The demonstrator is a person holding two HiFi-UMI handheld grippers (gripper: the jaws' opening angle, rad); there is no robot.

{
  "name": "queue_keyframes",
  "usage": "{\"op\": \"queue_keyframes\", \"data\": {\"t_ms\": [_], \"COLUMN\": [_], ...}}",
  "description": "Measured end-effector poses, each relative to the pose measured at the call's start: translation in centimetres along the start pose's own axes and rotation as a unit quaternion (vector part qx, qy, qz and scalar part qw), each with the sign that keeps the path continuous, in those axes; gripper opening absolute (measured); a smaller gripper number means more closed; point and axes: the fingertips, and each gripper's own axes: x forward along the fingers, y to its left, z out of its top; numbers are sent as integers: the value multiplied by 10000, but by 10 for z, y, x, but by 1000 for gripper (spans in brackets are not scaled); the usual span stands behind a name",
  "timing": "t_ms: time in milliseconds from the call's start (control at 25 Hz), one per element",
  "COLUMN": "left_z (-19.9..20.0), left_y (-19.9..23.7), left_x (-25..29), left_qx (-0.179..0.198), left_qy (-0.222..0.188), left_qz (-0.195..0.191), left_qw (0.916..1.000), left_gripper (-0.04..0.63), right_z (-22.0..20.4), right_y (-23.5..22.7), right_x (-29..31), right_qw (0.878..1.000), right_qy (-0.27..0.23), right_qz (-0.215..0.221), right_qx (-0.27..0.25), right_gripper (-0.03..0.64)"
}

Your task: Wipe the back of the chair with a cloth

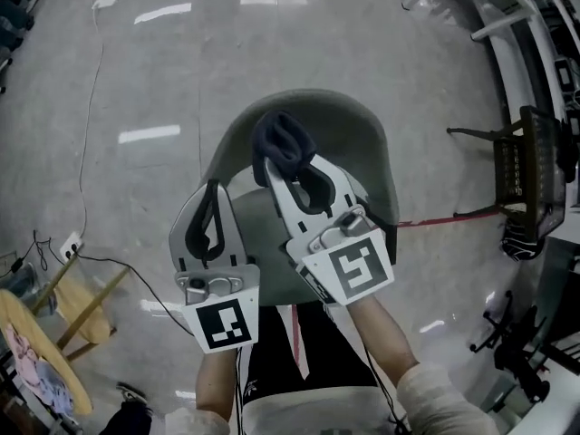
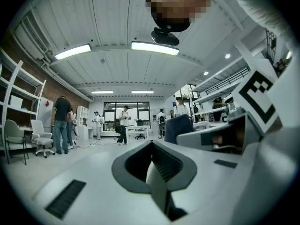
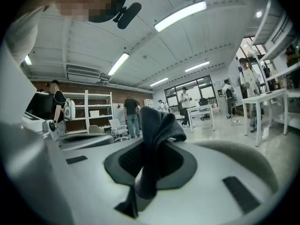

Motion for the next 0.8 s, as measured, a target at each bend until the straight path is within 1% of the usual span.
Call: {"op": "queue_keyframes", "data": {"t_ms": [160,280,400,560,640,800], "left_z": [-34,-50,-62,-69,-70,-74], "left_y": [10,11,10,9,8,4], "left_x": [-3,-7,-13,-16,-15,-14], "left_qx": [-80,-107,-154,-234,-259,-307], "left_qy": [117,213,303,365,374,416], "left_qz": [130,183,222,260,265,234], "left_qw": [9998,9995,9992,9987,9986,9984], "left_gripper": [14,14,14,14,14,14], "right_z": [-23,-33,-40,-50,-54,-58], "right_y": [8,16,24,22,17,-3], "right_x": [28,39,47,53,56,56], "right_qw": [9996,9991,9989,9993,9993,9992], "right_qy": [-20,-15,26,169,269,314], "right_qz": [241,372,454,337,236,-89], "right_qx": [141,203,122,-73,-73,-216], "right_gripper": [61,61,61,61,61,61]}}
